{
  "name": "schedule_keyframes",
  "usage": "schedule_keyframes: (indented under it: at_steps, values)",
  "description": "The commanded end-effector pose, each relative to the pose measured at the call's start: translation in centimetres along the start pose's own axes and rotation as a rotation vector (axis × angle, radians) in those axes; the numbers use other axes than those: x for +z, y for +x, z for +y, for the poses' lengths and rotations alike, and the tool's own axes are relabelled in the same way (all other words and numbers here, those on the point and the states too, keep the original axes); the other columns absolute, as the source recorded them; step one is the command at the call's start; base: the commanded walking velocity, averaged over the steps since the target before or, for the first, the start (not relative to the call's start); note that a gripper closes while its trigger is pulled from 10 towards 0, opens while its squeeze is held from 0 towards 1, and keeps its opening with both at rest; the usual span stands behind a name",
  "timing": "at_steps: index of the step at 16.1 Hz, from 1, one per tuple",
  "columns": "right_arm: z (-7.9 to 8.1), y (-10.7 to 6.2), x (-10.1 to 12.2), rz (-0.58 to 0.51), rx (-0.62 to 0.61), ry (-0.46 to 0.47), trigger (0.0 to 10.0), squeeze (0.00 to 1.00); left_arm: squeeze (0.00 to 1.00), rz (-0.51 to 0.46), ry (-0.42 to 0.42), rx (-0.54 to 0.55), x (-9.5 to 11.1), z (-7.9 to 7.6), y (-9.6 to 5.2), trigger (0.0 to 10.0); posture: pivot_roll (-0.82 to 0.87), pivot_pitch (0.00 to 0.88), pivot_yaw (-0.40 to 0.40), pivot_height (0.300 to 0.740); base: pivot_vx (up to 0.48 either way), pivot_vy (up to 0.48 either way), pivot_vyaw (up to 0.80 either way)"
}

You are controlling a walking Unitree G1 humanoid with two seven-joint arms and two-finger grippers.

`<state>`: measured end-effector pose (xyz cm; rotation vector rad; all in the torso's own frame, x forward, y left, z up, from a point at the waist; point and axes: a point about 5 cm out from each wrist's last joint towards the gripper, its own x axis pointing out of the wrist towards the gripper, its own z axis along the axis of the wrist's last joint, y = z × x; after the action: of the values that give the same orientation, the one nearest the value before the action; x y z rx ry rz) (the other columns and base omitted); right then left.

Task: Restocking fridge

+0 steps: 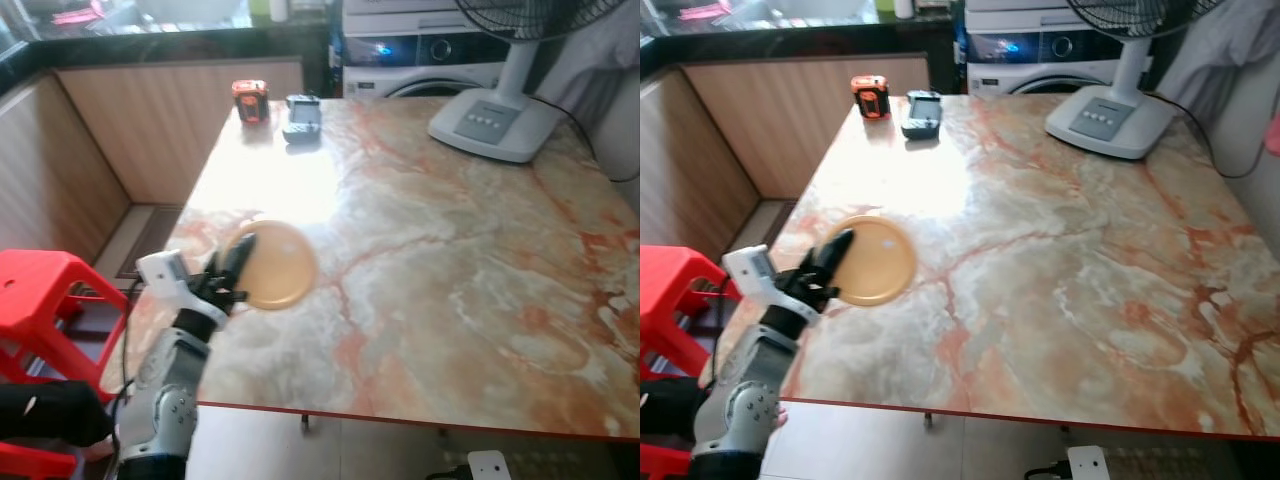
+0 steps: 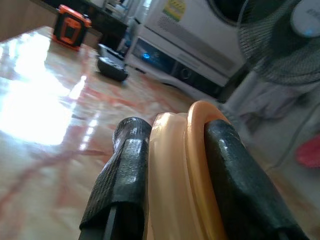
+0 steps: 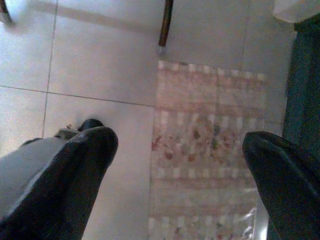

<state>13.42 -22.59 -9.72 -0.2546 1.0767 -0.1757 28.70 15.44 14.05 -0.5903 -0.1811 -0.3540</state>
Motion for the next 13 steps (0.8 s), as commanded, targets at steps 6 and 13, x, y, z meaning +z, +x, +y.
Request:
schedule_keyframes:
  at_steps: [6,13]
  values:
    - [0.5,-0.2,-1.1,0.035,0.004,0.07,10.0,0.0,0.0,0.021,-0.051,0.022,-0.9,-1.2,0.0,10.0,0.09,0.0,0.082,0.74,0.0,0.0,0.0]
    - [1.3,-0.3,-1.2,0.036,0.015,0.113,10.0,0.0,0.0,0.058,-0.029,0.028,-0.5,-0.8,-0.1,10.0,0.09,0.0,0.109,0.74,0.0,0.069,0.0]
